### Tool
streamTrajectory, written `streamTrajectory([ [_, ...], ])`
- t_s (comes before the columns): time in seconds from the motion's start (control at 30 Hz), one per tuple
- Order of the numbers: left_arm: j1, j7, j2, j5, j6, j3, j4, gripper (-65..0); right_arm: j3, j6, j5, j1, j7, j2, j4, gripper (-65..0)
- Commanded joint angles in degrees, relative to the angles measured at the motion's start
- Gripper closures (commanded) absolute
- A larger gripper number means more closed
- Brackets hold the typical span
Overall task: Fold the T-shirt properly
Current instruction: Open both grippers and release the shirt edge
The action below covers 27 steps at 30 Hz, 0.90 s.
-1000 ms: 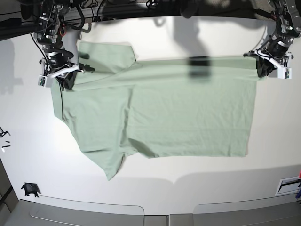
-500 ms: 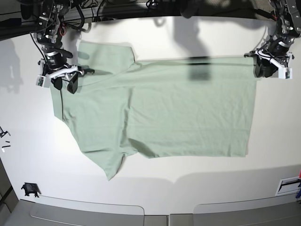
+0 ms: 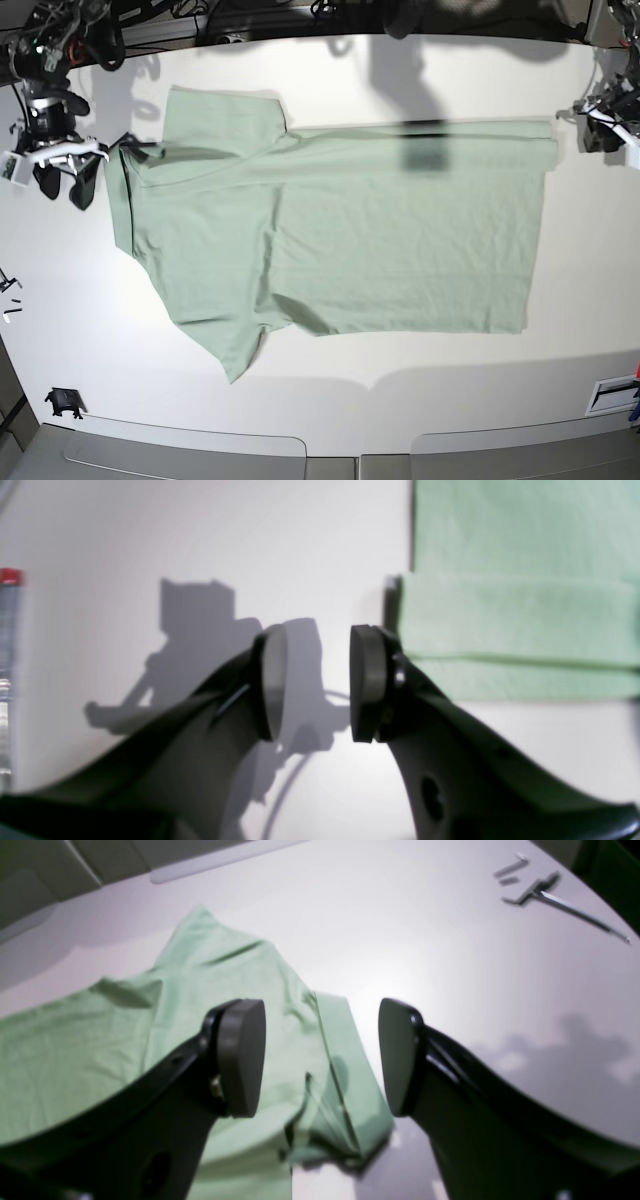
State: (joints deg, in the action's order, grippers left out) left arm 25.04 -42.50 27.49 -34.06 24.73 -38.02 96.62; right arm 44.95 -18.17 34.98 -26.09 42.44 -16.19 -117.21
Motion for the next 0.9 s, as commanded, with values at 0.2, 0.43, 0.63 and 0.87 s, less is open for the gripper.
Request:
streamTrajectory([
  [0.2, -0.1, 3.1, 2.2, -2.1, 0.1, -9.1, 0.9, -19.4, 1.3, -1.6, 1.2, -10.8, -1.0, 2.2, -1.1, -33.6],
  [0.43, -0.1, 3.1, 5.4, -2.4, 0.3, -10.6, 0.9, -19.4, 1.1, -3.3, -1.2, -13.0, -5.3, 8.3, 2.5, -33.6],
  [0.63, -0.1, 6.1, 6.7, -2.4, 0.3, -10.6, 0.9, -19.4, 0.0, -3.3, -1.3, -11.7, -9.4, 7.6, 12.3, -33.5],
  [0.87, -0.1, 8.2, 6.7, -2.4, 0.3, -10.6, 0.9, -19.4, 0.0, -7.5, 6.2, -8.1, -7.6, 8.1, 22.8, -33.4],
])
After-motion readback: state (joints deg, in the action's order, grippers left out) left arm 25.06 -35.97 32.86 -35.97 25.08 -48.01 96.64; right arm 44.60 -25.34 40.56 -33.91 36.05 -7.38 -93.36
